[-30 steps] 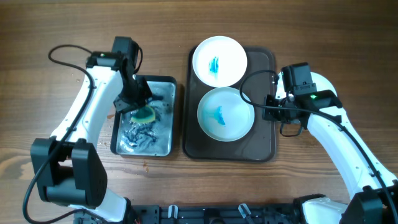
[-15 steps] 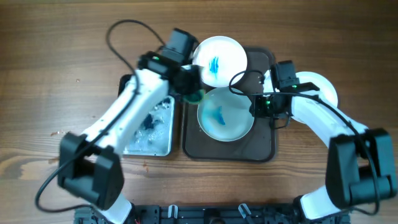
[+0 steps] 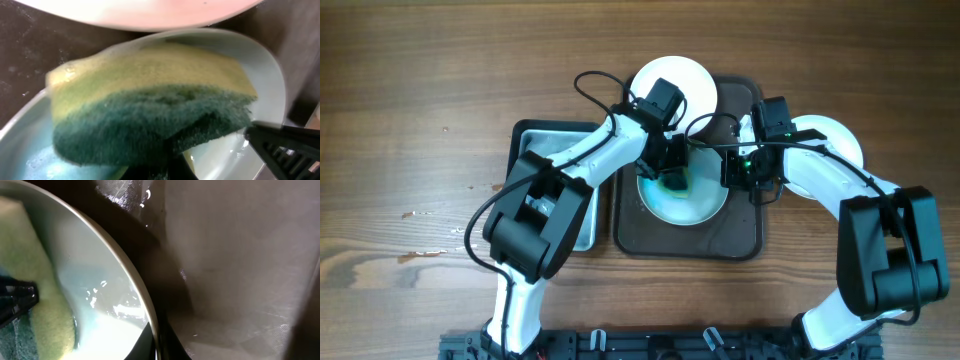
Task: Clean dirty plates on tray and stack at the side
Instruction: 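Scrub the held plate with the sponge in the left gripper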
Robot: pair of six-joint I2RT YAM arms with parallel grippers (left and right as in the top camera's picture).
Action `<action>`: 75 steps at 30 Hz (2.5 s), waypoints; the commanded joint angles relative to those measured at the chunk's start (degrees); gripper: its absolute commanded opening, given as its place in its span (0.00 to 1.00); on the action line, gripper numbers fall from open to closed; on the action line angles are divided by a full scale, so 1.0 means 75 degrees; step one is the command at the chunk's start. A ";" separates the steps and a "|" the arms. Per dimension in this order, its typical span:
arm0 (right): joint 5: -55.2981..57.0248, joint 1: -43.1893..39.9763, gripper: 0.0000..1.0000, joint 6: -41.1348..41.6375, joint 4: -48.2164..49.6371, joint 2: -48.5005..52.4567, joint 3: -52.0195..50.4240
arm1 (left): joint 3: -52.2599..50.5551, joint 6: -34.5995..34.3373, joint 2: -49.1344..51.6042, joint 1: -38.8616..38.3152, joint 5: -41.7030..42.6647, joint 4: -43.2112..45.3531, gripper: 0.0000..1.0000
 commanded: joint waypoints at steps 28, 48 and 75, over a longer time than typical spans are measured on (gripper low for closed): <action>0.0184 0.0035 0.04 0.0064 -0.0221 0.0344 -0.0029 | -0.0207 -0.0044 0.0478 -0.1588 0.1145 0.0061 0.04; 0.0184 0.0035 0.04 0.0058 -0.0227 0.0344 -0.0029 | 0.0111 -0.0469 0.0466 0.0201 -0.3617 -0.1926 0.04; 0.0187 0.0035 0.04 -0.0017 -0.0449 0.0344 -0.0029 | 0.0125 -0.0816 0.0501 -0.1043 -0.0221 0.0807 0.04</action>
